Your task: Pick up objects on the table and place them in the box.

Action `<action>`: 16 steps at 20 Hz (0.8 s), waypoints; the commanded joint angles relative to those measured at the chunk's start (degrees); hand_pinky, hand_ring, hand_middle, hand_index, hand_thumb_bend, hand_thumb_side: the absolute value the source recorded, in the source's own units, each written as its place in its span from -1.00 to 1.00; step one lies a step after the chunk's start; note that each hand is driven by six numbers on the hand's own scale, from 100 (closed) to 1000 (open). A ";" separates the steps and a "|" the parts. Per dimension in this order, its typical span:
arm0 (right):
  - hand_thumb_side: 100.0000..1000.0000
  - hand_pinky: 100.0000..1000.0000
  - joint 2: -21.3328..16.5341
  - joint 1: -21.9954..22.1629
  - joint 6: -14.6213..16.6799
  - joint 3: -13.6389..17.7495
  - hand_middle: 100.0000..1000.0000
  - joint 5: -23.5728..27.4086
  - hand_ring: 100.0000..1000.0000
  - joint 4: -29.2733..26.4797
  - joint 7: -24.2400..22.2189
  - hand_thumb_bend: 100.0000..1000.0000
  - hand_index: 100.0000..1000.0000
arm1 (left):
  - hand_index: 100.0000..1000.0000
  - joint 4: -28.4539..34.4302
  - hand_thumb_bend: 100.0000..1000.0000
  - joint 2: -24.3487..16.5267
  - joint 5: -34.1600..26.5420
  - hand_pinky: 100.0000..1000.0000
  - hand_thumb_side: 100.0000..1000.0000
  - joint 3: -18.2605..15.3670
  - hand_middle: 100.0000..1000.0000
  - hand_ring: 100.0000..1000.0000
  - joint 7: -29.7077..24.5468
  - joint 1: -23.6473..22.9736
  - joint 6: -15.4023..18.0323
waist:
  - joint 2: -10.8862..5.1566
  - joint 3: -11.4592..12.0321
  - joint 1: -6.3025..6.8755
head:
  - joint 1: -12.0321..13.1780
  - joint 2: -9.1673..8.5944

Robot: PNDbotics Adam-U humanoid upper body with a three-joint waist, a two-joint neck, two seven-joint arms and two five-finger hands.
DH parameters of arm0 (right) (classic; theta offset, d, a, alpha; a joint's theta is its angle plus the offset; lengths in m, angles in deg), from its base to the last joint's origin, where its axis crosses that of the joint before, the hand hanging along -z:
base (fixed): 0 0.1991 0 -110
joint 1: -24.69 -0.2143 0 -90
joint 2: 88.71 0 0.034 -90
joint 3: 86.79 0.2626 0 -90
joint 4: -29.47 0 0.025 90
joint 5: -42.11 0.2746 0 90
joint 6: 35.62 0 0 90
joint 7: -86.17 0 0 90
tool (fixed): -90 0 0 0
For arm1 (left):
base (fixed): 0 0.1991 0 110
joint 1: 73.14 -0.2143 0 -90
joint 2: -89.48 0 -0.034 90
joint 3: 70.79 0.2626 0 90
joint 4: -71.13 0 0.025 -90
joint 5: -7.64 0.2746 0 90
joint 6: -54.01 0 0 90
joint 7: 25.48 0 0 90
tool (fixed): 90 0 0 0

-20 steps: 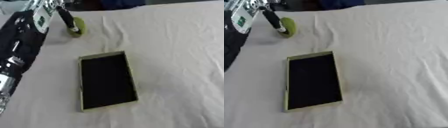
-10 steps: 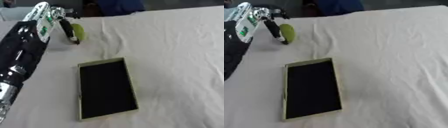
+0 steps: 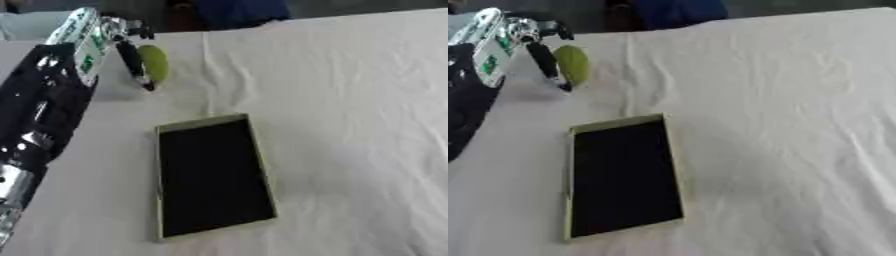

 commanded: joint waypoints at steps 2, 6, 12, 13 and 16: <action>0.12 0.70 -0.69 -0.99 -0.28 0.39 0.15 -0.23 0.32 -0.92 -0.23 -1.00 0.60 | 0.78 -0.16 0.15 -1.80 0.82 0.75 -0.92 -1.57 0.71 1.00 2.30 1.90 -2.53 | -0.94 -0.22 -0.33 | 0.69 -0.47; 0.13 0.70 -0.50 -1.45 -0.43 0.24 0.15 -0.19 0.32 -0.92 -0.52 -1.00 0.60 | 0.78 -0.76 0.04 -1.96 0.84 0.74 -0.90 -2.20 0.71 1.00 4.42 2.39 -4.28 | -0.34 -0.75 -0.29 | 1.27 -1.05; 0.16 0.70 -0.14 -1.77 -0.73 0.18 0.14 -0.27 0.32 -0.92 -0.97 -1.00 0.60 | 0.77 -2.26 0.02 -2.26 1.70 0.72 -0.88 -3.08 0.70 1.00 6.59 2.82 -5.91 | 0.48 -1.66 -0.17 | 2.06 -1.96; 0.16 0.70 -0.08 -1.82 -0.77 0.17 0.14 -0.27 0.32 -0.92 -1.04 -1.00 0.60 | 0.76 -2.44 -0.01 -2.22 1.75 0.69 -0.89 -3.22 0.69 1.00 6.82 2.82 -5.98 | 0.57 -1.74 -0.16 | 2.18 -2.04; 0.17 0.70 0.22 -1.90 -1.05 0.11 0.14 -0.28 0.32 -0.92 -1.25 -1.00 0.60 | 0.75 -3.09 -0.01 -2.06 1.57 0.60 -0.89 -3.35 0.65 1.00 7.01 2.62 -5.95 | 0.82 -1.96 -0.11 | 2.38 -2.20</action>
